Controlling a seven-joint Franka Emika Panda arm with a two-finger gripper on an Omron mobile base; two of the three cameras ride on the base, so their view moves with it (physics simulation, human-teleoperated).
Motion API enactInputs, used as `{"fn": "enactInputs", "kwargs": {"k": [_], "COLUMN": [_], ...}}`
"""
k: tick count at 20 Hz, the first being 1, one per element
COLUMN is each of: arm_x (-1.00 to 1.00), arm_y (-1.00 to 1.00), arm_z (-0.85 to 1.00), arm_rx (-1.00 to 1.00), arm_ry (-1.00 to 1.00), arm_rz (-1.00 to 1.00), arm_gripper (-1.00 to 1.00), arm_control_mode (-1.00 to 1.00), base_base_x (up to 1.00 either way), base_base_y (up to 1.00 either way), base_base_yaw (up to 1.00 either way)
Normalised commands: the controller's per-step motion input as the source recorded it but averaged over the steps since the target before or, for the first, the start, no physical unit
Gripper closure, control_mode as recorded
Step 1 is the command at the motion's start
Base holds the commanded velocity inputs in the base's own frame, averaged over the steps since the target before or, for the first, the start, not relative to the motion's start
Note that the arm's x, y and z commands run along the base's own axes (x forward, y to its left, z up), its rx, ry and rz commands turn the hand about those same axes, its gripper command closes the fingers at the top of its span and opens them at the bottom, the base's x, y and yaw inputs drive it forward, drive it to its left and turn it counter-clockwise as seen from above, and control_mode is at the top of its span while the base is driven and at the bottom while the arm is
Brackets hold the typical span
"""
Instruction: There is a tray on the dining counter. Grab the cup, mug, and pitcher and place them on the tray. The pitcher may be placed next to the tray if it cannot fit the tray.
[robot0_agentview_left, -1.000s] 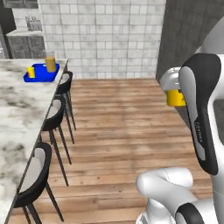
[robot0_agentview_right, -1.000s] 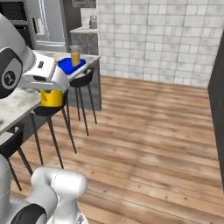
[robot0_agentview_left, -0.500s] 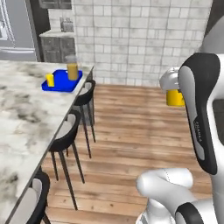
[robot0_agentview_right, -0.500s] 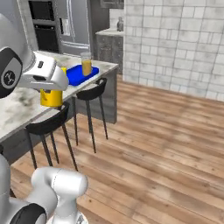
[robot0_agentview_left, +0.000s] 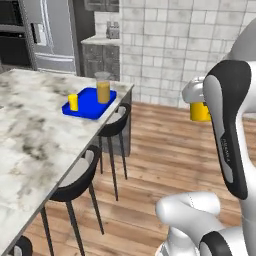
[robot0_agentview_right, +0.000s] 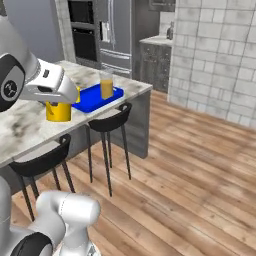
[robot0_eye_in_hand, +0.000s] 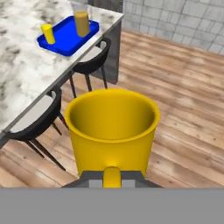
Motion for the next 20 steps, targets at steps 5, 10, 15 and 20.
{"fn": "enactInputs", "kwargs": {"k": [5, 10, 15, 20], "arm_x": [0.0, 0.0, 0.0, 0.0], "arm_y": [0.0, 0.0, 0.0, 0.0], "arm_z": [0.0, 0.0, 0.0, 0.0], "arm_rx": [0.0, 0.0, 0.0, 0.0], "arm_ry": [0.0, 0.0, 0.0, 0.0], "arm_rz": [0.0, 0.0, 0.0, 0.0], "arm_gripper": [1.0, 1.0, 1.0, 1.0], "arm_control_mode": [1.0, 1.0, 1.0, 1.0], "base_base_x": [0.74, 0.56, 0.65, 0.63], "base_base_y": [-0.66, -0.75, -0.72, -0.71], "base_base_yaw": [0.42, 0.46, 0.48, 0.5]}}
